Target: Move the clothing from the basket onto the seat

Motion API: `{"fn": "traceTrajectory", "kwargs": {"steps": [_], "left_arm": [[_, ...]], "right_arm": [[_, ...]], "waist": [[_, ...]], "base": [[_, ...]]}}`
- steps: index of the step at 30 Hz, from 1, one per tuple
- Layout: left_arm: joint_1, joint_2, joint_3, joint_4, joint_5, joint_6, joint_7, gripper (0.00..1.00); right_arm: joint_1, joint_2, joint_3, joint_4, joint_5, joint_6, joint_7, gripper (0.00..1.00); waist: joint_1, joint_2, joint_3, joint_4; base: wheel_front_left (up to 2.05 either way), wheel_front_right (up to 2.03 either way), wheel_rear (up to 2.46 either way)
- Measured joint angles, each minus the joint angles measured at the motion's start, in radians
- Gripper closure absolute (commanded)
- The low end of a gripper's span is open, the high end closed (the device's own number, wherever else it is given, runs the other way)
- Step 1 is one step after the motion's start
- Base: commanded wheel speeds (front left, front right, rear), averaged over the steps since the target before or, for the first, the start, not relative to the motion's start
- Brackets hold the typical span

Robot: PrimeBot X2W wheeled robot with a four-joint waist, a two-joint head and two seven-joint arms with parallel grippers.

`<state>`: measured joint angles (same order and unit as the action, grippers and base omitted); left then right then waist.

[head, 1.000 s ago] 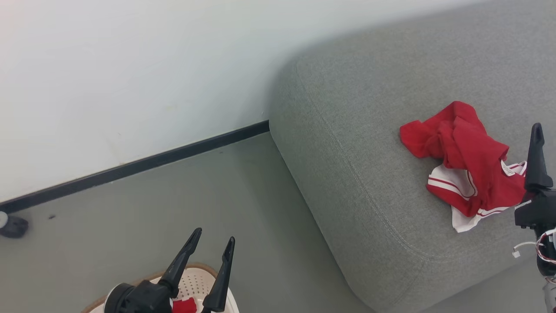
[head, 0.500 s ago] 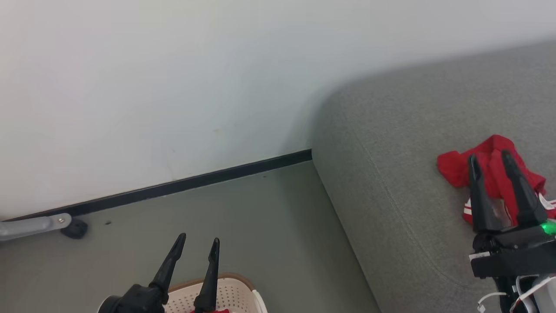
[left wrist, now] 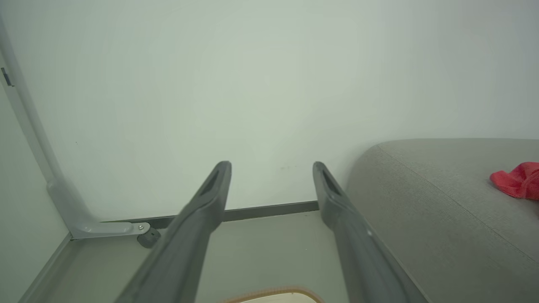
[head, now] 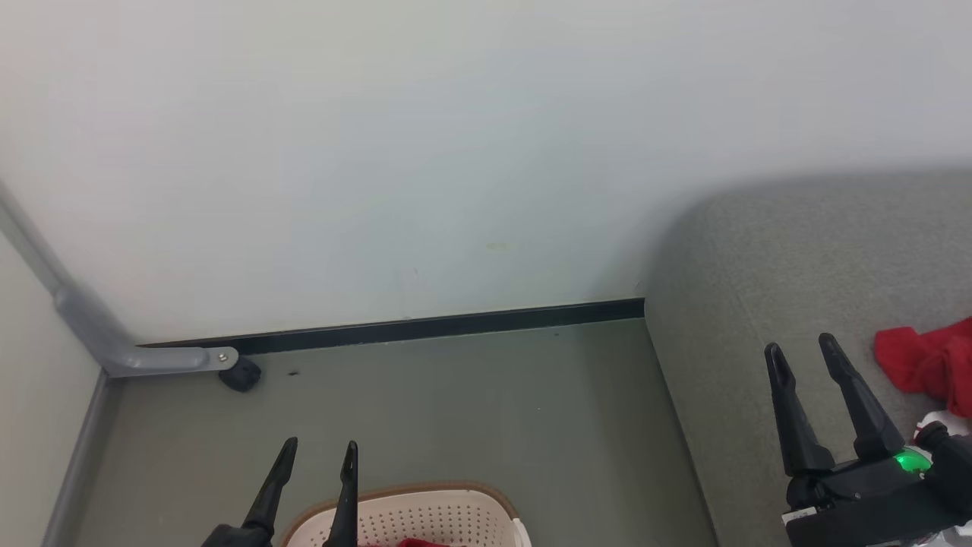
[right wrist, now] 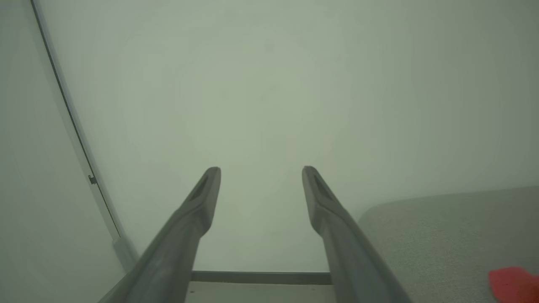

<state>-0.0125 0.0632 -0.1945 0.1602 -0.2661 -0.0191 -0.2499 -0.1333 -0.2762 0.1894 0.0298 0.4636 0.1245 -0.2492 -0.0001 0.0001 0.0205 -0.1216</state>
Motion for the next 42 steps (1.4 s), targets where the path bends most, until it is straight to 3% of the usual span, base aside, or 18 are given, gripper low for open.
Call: {"fn": "traceTrajectory", "kwargs": {"steps": [20, 29, 42], "left_arm": [[0.041, -0.006, 0.037, 0.025, 0.023, 0.029, 0.0, 0.0], [0.047, -0.007, 0.05, 0.034, 0.023, 0.031, 0.0, 0.0], [0.047, -0.008, 0.052, 0.034, 0.023, 0.027, 0.0, 0.0]], "right_arm": [[0.044, 0.046, 0.08, 0.096, -0.097, -0.021, 0.0, 0.0], [0.044, 0.052, 0.088, 0.132, -0.143, -0.055, 0.0, 0.0], [0.043, 0.057, 0.077, 0.137, -0.149, -0.055, 0.0, 0.0]], "waist": [[0.0001, 0.0, -0.018, 0.152], [0.0001, 0.0, -0.018, 0.16], [0.0001, 0.0, -0.017, 0.155]], "base": [[0.0, 0.0, 0.0], [0.0, 0.0, 0.0], [0.0, 0.0, 0.0]]}}
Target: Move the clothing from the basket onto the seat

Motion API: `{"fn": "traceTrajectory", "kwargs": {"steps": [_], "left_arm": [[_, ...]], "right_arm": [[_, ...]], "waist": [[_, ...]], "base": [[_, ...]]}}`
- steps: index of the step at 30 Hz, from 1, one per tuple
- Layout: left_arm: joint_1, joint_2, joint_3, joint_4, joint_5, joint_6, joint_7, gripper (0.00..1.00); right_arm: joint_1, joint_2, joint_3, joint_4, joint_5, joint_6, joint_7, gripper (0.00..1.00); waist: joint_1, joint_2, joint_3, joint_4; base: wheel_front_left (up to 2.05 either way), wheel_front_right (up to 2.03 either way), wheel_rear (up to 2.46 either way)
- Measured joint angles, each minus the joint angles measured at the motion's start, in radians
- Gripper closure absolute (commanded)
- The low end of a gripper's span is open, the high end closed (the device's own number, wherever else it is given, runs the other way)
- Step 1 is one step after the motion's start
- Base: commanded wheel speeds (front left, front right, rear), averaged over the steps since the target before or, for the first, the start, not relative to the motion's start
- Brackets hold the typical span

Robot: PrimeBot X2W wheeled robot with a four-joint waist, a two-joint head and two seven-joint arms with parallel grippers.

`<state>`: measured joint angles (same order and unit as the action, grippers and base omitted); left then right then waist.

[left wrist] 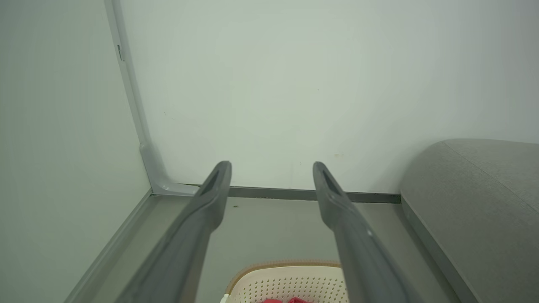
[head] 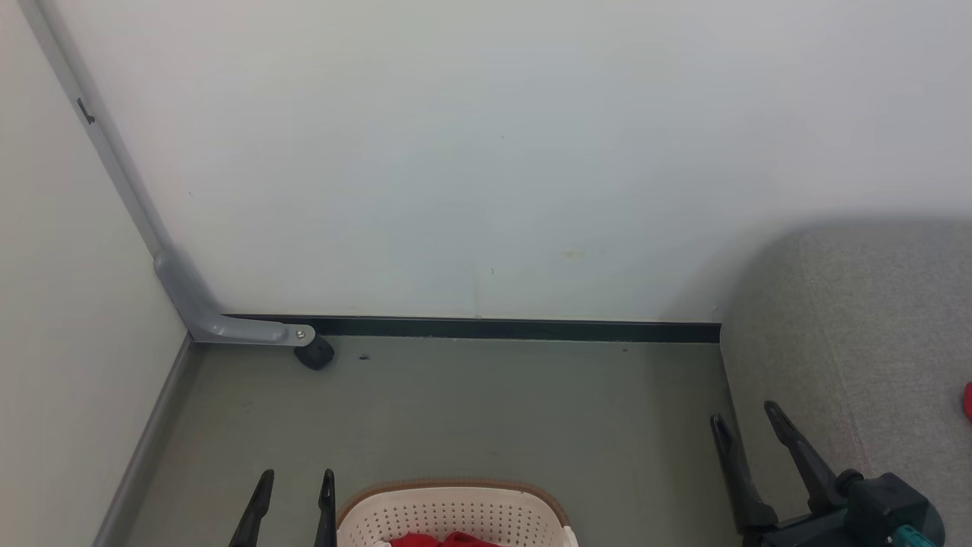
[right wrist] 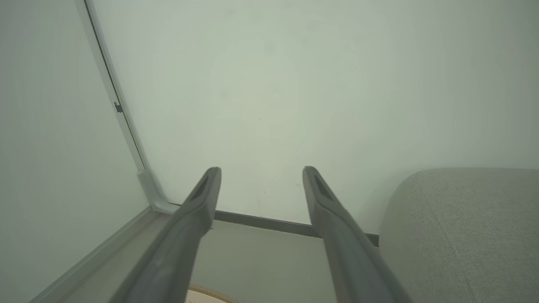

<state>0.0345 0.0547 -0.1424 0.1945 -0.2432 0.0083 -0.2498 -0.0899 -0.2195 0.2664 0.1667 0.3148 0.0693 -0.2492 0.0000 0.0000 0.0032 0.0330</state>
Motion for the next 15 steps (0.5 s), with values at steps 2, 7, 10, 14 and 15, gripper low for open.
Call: {"fn": "traceTrajectory", "kwargs": {"steps": [2, 7, 10, 14, 15], "left_arm": [[0.0, 0.0, 0.0, 0.0, 0.0, 0.0, 0.0, 0.0], [0.001, 0.0, 0.002, 0.0, 0.0, -0.001, 0.0, 0.0], [0.001, -0.001, 0.004, 0.0, 0.0, -0.008, 0.0, 0.0], [0.018, -0.001, 0.011, -0.003, 0.0, -0.008, 0.0, 0.0], [0.018, -0.001, 0.01, -0.004, 0.0, -0.009, 0.0, 0.0]], "right_arm": [[0.0, 0.001, -0.001, 0.0, 0.0, 0.0, 0.0, 0.0], [0.0, 0.004, -0.006, 0.0, -0.001, 0.0, 0.0, 0.0], [0.0, 0.004, -0.006, 0.0, -0.007, 0.0, 0.0, 0.0], [0.0, 0.004, -0.007, 0.0, -0.008, 0.0, 0.0, 0.0], [0.0, 0.004, -0.01, 0.003, -0.011, -0.004, 0.0, 0.0]], "waist": [[0.0, 0.0, 0.0, -0.001], [0.0, 0.0, 0.004, -0.006], [0.0, 0.0001, 0.006, -0.009], [0.0, 0.0, 0.015, -0.018], [0.0, 0.0, 0.019, -0.021]], "base": [[0.0, 0.0, 0.0], [0.0, 0.0, 0.0], [0.0, 0.0, 0.0], [0.0, 0.0, 0.0], [0.0, 0.0, 0.0]]}}
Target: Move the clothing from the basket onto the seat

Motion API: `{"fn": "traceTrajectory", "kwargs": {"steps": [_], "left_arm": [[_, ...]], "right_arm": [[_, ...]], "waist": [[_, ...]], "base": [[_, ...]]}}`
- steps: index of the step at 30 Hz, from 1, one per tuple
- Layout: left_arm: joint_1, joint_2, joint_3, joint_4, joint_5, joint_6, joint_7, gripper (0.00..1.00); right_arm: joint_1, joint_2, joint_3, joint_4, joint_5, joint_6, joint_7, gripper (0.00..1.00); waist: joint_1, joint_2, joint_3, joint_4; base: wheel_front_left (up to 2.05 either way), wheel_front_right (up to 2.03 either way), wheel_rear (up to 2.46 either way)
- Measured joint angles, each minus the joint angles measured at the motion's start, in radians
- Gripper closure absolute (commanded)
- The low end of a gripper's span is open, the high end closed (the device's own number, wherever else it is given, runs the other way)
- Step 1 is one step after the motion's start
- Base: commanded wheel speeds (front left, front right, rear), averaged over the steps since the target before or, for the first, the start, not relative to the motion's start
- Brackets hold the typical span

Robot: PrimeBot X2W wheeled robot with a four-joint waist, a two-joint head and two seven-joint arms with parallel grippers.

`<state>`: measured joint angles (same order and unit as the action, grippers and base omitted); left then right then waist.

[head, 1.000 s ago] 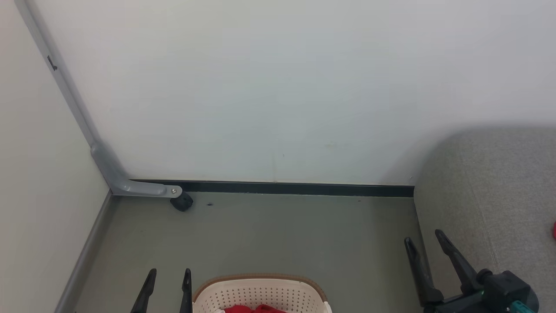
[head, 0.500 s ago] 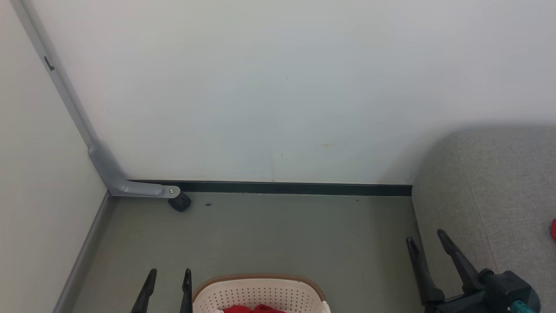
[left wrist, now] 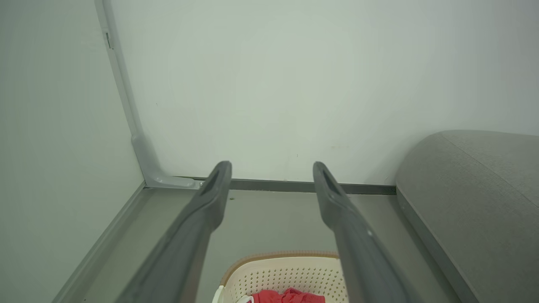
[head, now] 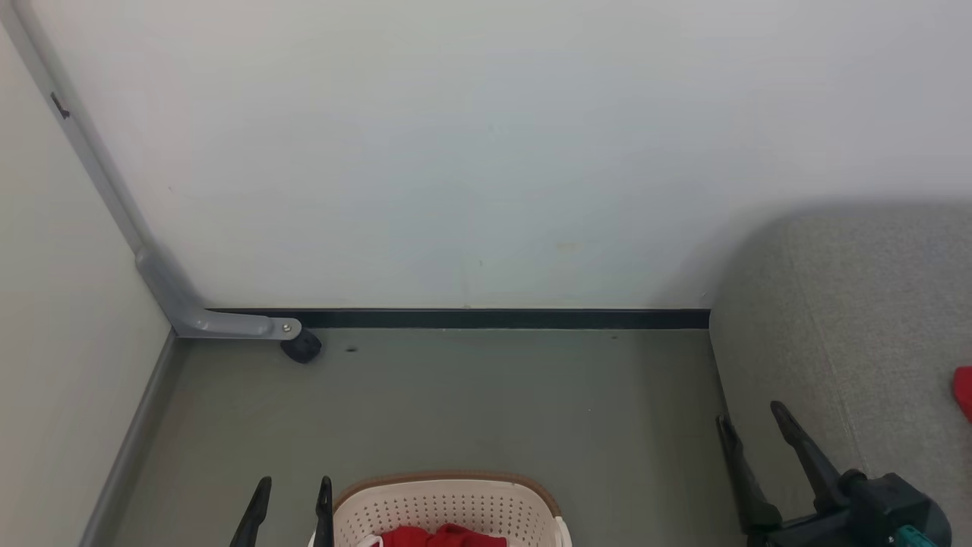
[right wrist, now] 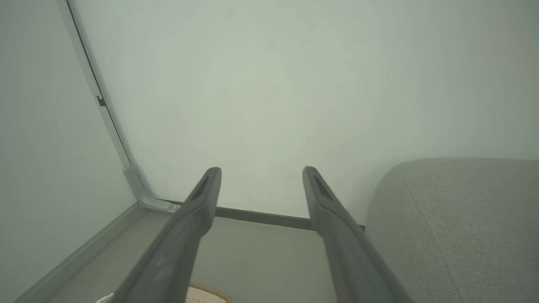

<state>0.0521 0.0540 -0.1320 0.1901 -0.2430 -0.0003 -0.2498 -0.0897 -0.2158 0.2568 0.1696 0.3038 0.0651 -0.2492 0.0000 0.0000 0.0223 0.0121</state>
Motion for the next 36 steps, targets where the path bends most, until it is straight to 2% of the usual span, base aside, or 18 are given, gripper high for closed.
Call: {"fn": "traceTrajectory", "kwargs": {"steps": [5, 13, 21, 27, 36], "left_arm": [[0.001, 0.0, -0.001, -0.011, 0.0, -0.01, 0.0, 0.0], [-0.005, 0.0, -0.002, 0.004, 0.001, -0.028, 0.0, 0.0], [-0.075, 0.014, -0.012, 0.116, 0.023, -0.045, 0.0, 0.0], [-0.176, 0.047, -0.04, 0.243, 0.068, -0.061, 0.023, 0.0], [-0.298, 0.125, -0.033, 0.391, 0.091, -0.063, 0.077, 0.0]], "right_arm": [[0.007, -0.009, -0.015, 0.024, -0.016, -0.031, 0.0, 0.0], [0.027, -0.006, -0.009, 0.013, -0.032, -0.048, 0.0, 0.0], [0.027, -0.007, -0.004, -0.004, -0.056, -0.059, 0.0, 0.0], [0.038, -0.009, 0.002, -0.027, -0.066, -0.074, 0.0, 0.0], [0.028, 0.018, 0.036, -0.069, -0.079, -0.075, 0.0, 0.0]], "waist": [[0.0, 0.0, 0.028, -0.014], [0.0, 0.0, 0.106, -0.046], [0.0001, 0.0001, 0.21, -0.09], [0.0002, 0.0001, 0.308, -0.139], [0.0002, 0.0001, 0.438, -0.209]], "base": [[0.0, 0.0, 0.0], [0.0, 0.0, 0.0], [0.0, 0.0, 0.0], [0.0, 0.0, 0.0], [0.0, 0.0, 0.0]]}}
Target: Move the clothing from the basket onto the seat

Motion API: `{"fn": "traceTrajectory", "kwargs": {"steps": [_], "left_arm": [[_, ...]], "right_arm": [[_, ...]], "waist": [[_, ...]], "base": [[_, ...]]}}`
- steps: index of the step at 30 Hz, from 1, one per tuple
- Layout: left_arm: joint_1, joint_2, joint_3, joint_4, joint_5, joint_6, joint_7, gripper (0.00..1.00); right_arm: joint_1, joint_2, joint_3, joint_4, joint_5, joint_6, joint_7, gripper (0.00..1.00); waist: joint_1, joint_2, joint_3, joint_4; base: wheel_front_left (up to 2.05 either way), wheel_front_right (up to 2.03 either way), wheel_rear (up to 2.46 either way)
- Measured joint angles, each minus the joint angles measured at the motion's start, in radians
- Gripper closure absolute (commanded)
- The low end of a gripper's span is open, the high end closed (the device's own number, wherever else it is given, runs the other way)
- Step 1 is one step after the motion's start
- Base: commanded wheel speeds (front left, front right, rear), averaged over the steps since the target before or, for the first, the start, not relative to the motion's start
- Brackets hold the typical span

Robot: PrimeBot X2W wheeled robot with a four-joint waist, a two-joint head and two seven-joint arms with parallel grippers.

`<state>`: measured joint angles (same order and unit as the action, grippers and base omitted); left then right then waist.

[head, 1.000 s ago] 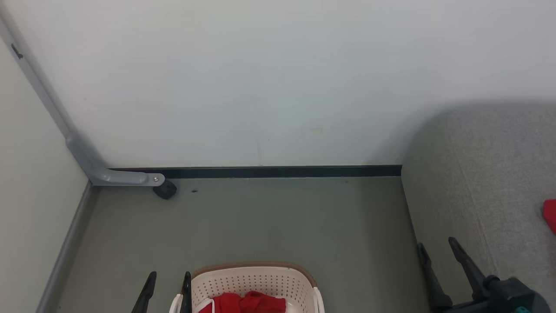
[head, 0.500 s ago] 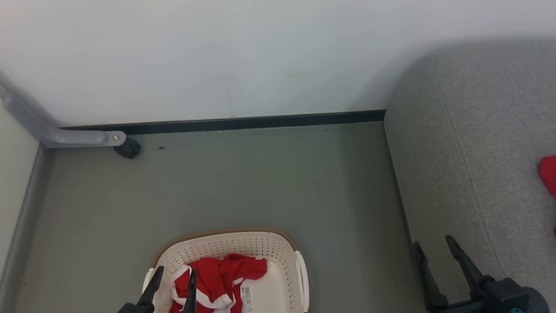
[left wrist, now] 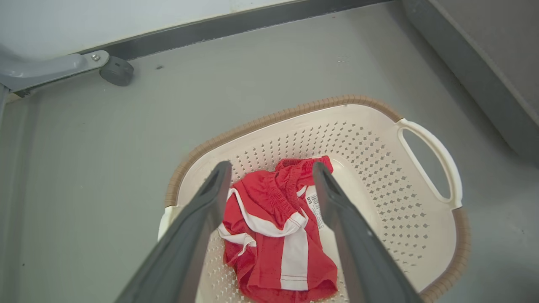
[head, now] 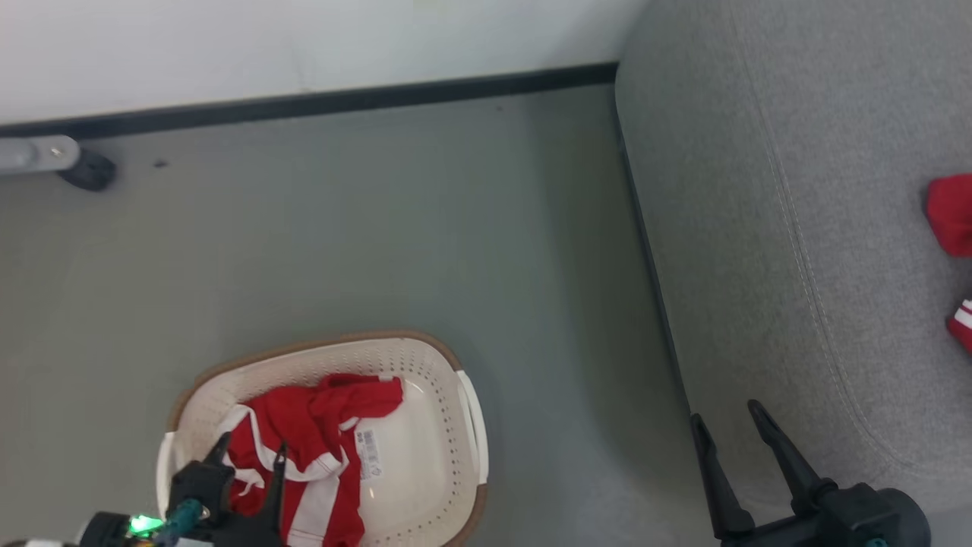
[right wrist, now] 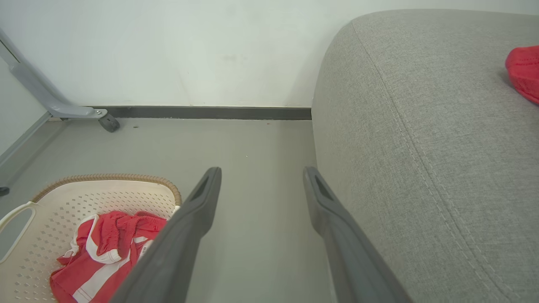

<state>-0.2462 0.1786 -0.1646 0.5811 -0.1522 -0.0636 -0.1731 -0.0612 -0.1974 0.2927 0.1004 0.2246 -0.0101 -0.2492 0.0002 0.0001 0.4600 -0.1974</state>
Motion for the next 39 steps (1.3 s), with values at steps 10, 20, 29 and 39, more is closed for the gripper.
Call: {"fn": "traceTrajectory", "kwargs": {"steps": [10, 20, 29, 39], "left_arm": [[-0.17, 0.068, -0.013, 0.122, 0.07, -0.006, 0.085, 0.0], [-0.32, 0.1, -0.01, 0.236, 0.095, 0.002, 0.176, 0.0], [-0.404, 0.058, -0.015, 0.356, 0.101, 0.048, 0.258, 0.0], [-0.498, 0.058, -0.008, 0.425, 0.11, 0.097, 0.304, 0.0]], "right_arm": [[-0.029, 0.044, 0.026, -0.035, -0.016, 0.0, 0.0, 0.0], [-0.076, 0.089, 0.033, -0.056, -0.024, -0.004, 0.0, 0.0], [-0.076, 0.092, 0.016, -0.052, -0.029, -0.018, 0.0, 0.0], [-0.076, 0.098, 0.013, -0.065, -0.041, -0.025, 0.0, 0.0]], "waist": [[0.0, 0.0001, 0.152, -0.073], [0.0, 0.0001, 0.304, -0.127], [0.0, 0.0001, 0.401, -0.152], [-0.0002, 0.0, 0.442, -0.147]], "base": [[0.0, 0.0, 0.0], [0.0, 0.0, 0.0], [0.0, 0.0, 0.0], [0.0, 0.0, 0.0]]}}
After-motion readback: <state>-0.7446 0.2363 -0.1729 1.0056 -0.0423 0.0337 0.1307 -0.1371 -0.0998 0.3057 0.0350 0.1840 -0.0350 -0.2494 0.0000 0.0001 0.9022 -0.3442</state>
